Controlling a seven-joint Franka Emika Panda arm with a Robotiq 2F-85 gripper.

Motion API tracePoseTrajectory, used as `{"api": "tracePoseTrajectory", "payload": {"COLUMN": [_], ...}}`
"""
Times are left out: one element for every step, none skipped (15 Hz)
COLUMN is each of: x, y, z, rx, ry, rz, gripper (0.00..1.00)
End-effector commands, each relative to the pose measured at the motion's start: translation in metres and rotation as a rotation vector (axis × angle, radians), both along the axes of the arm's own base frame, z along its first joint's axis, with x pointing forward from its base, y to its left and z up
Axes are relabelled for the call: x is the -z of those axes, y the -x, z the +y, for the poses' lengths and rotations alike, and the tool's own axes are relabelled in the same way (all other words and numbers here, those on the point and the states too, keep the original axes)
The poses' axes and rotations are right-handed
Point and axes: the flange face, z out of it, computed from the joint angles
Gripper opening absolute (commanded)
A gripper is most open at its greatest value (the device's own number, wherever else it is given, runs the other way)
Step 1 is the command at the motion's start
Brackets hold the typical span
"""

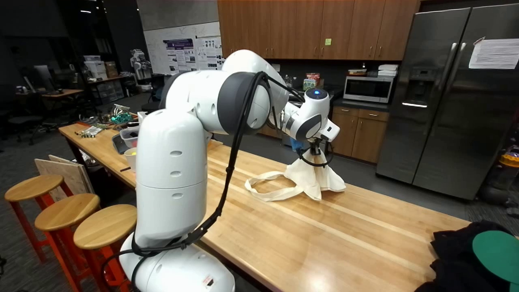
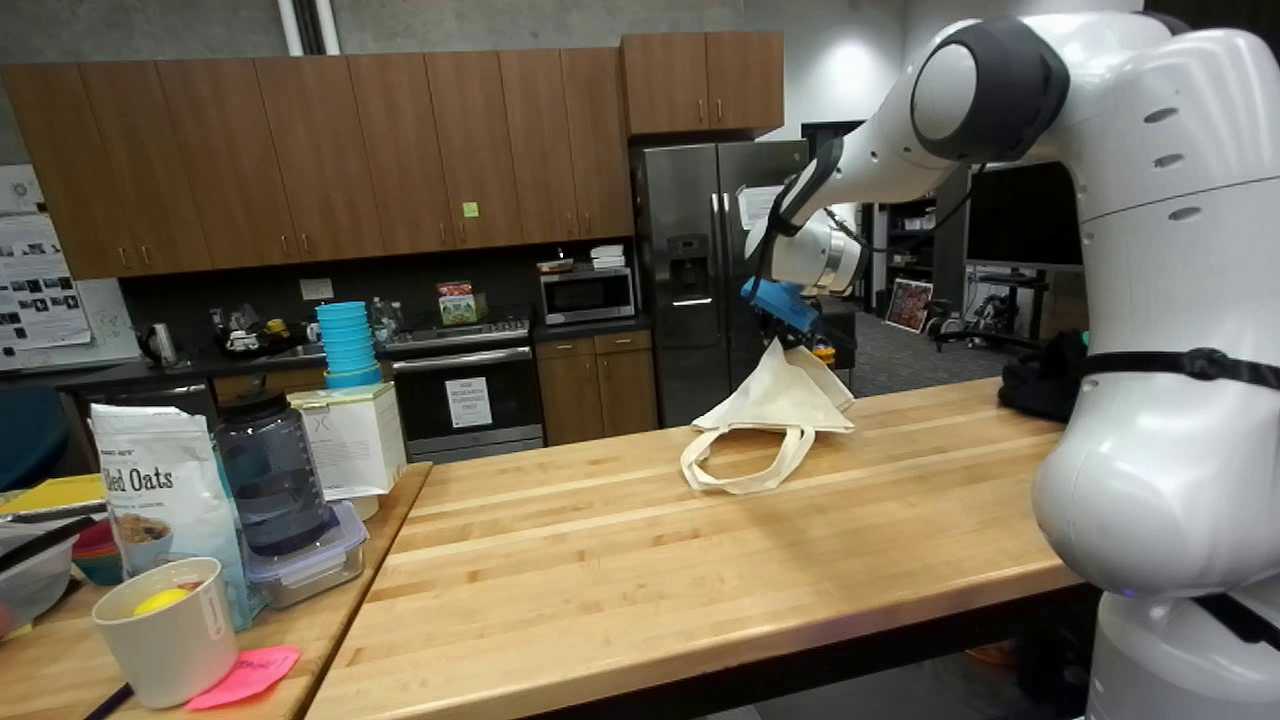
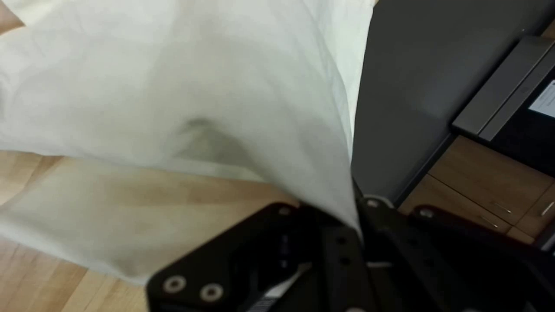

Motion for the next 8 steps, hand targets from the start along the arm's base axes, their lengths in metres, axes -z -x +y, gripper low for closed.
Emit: {"api": "tracePoseTrajectory", "payload": {"x": [0.0, 0.001, 0.002, 0.002, 0.003, 0.003, 0.003, 0.004], "y": [0.0, 0.001, 0.001, 0.001, 0.001, 0.001, 0.001, 0.001], "z": [0.004, 0.008, 0.012, 0.015, 0.021, 0.026, 0.032, 0.039], "rx": [-0.005, -0.01, -0.017, -0.023, -0.031, -0.04, -0.049, -0.059], "ry": [0.002, 0.005, 0.007, 0.01, 0.011, 0.013, 0.015, 0.019], "rz": [-0.003, -0.002, -0.003, -0.004, -0.005, -0.007, -0.008, -0.009], "gripper": [0.01, 0.01, 0.01, 0.01, 0.01, 0.01, 0.01, 0.01]}}
